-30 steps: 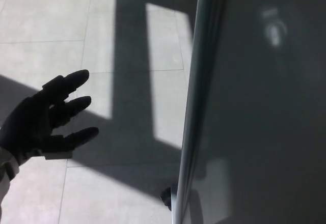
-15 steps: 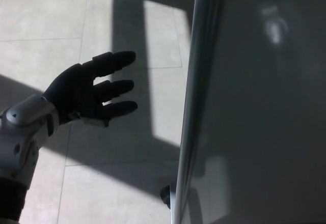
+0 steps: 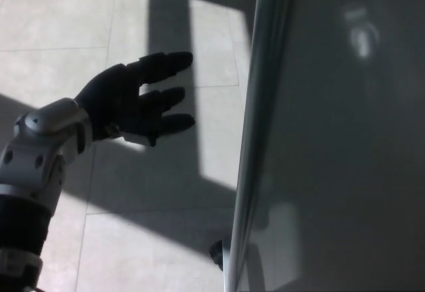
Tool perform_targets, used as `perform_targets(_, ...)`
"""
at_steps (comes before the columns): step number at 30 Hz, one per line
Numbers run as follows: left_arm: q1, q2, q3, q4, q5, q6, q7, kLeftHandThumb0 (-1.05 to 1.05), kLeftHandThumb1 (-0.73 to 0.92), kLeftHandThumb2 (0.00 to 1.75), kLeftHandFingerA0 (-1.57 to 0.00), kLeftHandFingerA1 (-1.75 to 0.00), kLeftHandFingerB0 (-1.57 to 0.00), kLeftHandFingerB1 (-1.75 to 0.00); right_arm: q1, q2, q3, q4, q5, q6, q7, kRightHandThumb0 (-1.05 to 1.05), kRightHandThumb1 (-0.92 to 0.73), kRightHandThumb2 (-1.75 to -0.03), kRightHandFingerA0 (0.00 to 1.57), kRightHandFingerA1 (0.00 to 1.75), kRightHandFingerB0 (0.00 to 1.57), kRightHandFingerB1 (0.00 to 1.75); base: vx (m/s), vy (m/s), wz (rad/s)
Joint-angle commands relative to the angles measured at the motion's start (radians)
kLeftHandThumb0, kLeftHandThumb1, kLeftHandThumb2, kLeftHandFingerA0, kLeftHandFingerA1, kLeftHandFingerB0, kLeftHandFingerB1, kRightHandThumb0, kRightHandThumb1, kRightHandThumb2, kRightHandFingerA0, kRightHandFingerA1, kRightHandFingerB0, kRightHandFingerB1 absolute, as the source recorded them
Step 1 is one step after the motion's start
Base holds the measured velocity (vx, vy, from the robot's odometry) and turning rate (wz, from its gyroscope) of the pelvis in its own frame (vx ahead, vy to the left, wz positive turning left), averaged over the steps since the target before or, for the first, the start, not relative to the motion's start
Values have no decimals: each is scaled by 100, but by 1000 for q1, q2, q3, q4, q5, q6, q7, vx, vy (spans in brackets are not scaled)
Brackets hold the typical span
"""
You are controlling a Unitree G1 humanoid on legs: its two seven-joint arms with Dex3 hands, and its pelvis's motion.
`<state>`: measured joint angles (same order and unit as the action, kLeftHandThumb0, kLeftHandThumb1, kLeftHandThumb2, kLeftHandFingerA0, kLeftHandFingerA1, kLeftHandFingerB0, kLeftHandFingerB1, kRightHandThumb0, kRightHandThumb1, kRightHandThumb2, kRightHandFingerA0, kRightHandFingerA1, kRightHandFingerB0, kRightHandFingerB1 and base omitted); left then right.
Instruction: A white board is being place on the right hand side and parallel to the robot and the robot uses its left hand to grab on the leftside of the whiteboard and drag the whiteboard from the right hand side to the left hand side
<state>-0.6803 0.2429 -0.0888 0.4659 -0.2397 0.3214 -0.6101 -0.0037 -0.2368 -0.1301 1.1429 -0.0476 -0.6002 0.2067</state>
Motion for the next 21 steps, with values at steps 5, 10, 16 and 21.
perform_targets(5, -17, -25, -64, -70, 83, 23, 53, -38, 29, 62, 0, -7, 0, -11, 4, -18, 2, 1, 2, -7, -13, -55, -72, -80, 66, 121, 27, 73, 0, 0, 0)
perform_targets(10, -29, -44, -94, -56, 118, -18, 69, -41, 30, 68, 0, -19, 0, -19, 10, -21, 7, -12, 2, -18, -8, -55, -74, -80, 66, 120, 26, 71, 0, 0, 0)
perform_targets(16, -43, -83, -107, -40, 126, -12, 77, -40, 35, 51, 0, -22, 0, -19, 10, -21, 9, -9, 6, -16, 0, -53, -76, -79, 66, 122, 27, 73, 0, 0, 0)
perform_targets(21, -58, -114, -125, -54, 141, 14, 81, -39, 30, 68, 0, -23, 0, -21, 6, -19, 19, -10, -7, -13, -14, -57, -75, -79, 69, 122, 29, 73, 0, 0, 0)
